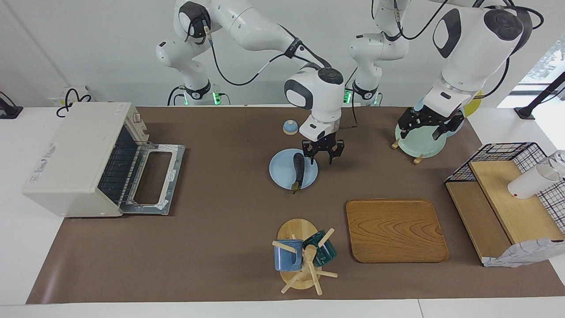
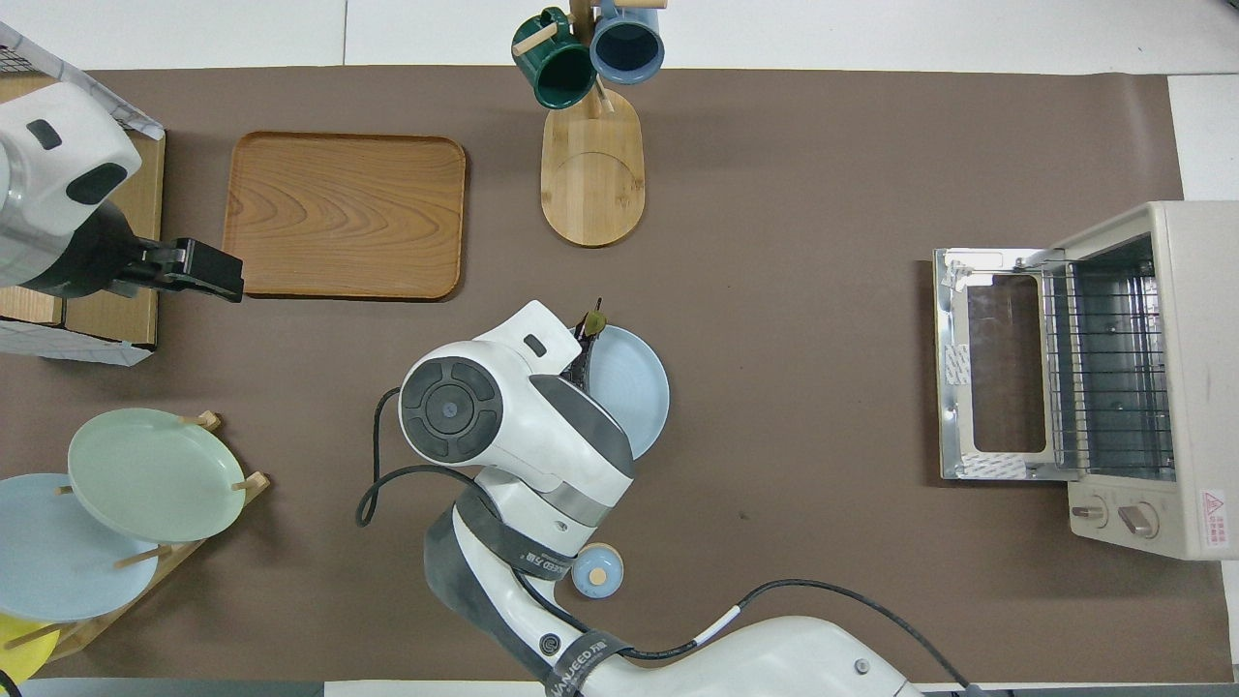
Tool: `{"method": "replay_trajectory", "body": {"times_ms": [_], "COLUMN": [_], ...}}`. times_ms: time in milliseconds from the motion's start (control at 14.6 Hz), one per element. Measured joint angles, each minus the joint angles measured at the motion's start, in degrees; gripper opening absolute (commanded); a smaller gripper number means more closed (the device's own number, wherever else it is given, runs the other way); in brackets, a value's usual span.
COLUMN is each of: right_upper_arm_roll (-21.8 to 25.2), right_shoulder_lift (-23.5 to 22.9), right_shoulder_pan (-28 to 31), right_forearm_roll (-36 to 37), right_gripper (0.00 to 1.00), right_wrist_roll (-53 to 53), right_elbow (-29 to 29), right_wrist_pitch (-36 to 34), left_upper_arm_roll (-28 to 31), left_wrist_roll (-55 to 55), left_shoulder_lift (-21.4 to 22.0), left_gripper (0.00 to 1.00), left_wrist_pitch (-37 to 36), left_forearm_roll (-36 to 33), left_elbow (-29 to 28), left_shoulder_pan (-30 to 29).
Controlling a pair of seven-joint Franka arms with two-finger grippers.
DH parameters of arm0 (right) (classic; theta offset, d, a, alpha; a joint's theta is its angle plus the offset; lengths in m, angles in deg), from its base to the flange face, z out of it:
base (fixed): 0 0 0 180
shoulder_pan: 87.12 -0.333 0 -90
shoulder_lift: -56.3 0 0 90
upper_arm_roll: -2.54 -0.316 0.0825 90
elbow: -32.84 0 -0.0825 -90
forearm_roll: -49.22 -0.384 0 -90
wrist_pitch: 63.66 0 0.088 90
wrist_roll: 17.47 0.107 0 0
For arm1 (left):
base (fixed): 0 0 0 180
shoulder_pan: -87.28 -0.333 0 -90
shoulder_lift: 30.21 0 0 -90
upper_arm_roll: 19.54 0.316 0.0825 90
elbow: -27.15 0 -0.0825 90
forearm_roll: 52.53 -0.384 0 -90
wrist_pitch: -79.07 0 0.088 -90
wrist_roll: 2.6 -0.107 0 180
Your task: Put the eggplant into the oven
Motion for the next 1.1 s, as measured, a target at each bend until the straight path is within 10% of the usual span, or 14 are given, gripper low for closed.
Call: {"method": "replay_trajectory", "body": {"times_ms": [1096], "right_upper_arm_roll": [-0.3], "right_shoulder_lift": [4.4], "right_shoulder_pan": [-1.1], "right_forearm_roll": [0.0], "right_gripper": [0.43], "right_wrist_roll": [-0.6], "right_elbow": [14.9], "right_wrist_pitch": [11.5], "left_upper_arm_roll": [-0.8], "left_wrist_roll": [0.0], "left_shoulder_lift": [2.5], "left_gripper": [1.0], "left_wrist_pitch": [-0.4], "left_forearm_roll": [-0.1], "left_elbow": [-2.2], "left_shoulder_pan": [-3.0]}}
